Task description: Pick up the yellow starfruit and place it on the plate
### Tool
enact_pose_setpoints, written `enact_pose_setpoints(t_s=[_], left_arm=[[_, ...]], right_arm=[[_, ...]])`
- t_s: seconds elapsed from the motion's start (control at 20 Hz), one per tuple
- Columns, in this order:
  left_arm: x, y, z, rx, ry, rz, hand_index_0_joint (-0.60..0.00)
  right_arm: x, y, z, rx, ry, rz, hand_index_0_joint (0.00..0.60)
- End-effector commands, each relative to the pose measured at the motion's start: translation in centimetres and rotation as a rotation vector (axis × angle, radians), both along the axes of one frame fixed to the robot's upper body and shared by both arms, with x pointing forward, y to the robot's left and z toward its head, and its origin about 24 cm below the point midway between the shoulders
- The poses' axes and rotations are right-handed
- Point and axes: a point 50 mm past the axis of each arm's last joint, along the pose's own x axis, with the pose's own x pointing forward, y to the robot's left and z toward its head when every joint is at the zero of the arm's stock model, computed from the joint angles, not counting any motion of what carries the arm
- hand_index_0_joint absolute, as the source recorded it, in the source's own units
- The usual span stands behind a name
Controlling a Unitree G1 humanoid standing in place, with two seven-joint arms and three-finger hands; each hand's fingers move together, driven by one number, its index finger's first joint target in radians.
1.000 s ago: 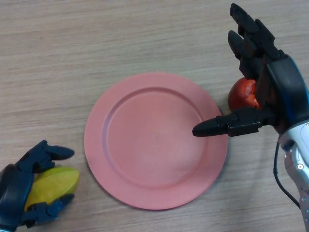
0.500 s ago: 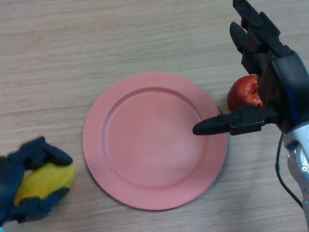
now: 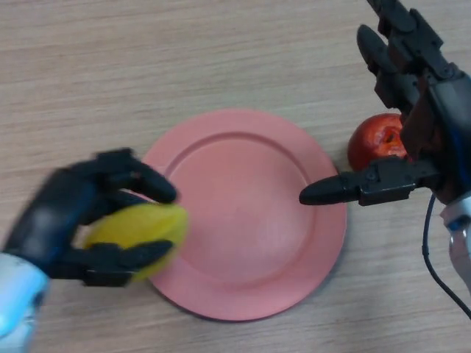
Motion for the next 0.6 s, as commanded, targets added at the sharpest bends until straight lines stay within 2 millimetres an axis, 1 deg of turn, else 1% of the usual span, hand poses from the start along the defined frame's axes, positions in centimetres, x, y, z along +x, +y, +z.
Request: enact_pose_setpoints(t_s=[0.05, 0.1, 0.15, 0.25, 0.3, 0.45, 0.6], left_arm=[[1.1, -0.9, 1.5, 0.153, -0.274, -0.044, -0.600], [1.8, -1.4, 1.2, 0.191, -0.355, -0.077, -0.600], [2.8, -1.9, 1.2, 0.202, -0.477, -0.076, -0.600], [4.3, -2.4, 1.7, 0.141, -0.602, -0.028, -0.600], [4.8, -2.6, 1.6, 0.133, -0.621, -0.019, -0.600], [6.2, -3.6, 1.2, 0.072, -0.600, -0.015, -0.600], [6.7, -4.4, 1.1, 0.047, -0.578, -0.042, -0.600]], right_arm=[[-1.1, -1.0, 3.0, 0.031, -0.184, -0.027, 0.000], [-1.2, -1.2, 3.0, 0.027, -0.186, -0.032, 0.000], [-1.2, -1.4, 3.2, 0.024, -0.194, -0.043, 0.000], [-1.1, -1.8, 3.4, 0.008, -0.216, -0.069, 0.000], [-1.2, -1.9, 3.3, 0.003, -0.217, -0.073, 0.000], [-1.3, -2.5, 3.3, 0.005, -0.212, -0.091, 0.000], [-1.3, -2.8, 3.1, -0.013, -0.194, -0.099, 0.000]])
